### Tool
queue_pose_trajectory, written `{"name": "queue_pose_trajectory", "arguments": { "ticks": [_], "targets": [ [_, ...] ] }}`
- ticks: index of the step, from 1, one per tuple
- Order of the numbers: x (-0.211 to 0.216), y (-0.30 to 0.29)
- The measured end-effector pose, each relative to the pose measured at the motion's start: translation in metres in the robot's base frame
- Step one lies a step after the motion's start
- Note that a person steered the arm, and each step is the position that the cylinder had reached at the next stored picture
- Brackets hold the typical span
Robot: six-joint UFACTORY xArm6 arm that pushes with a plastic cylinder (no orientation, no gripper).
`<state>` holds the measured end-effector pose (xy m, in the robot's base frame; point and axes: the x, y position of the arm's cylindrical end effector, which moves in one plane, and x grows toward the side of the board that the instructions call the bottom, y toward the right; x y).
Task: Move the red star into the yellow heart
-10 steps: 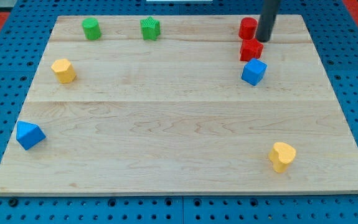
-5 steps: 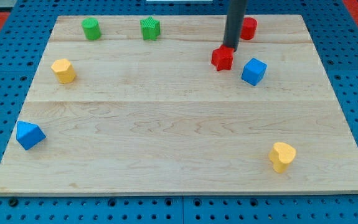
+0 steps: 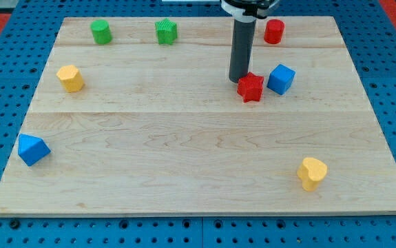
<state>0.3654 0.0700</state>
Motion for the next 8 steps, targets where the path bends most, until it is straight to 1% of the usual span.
{"name": "queue_pose_trajectory", "arguments": {
  "ticks": [2, 3, 5, 6, 7, 8],
  "targets": [
    [-0.010, 0.004],
    [0.011, 0.018],
    [0.048, 0.027],
    [0.073, 0.054],
    [0.109, 0.070],
    [0.134, 0.089]
  ]
}}
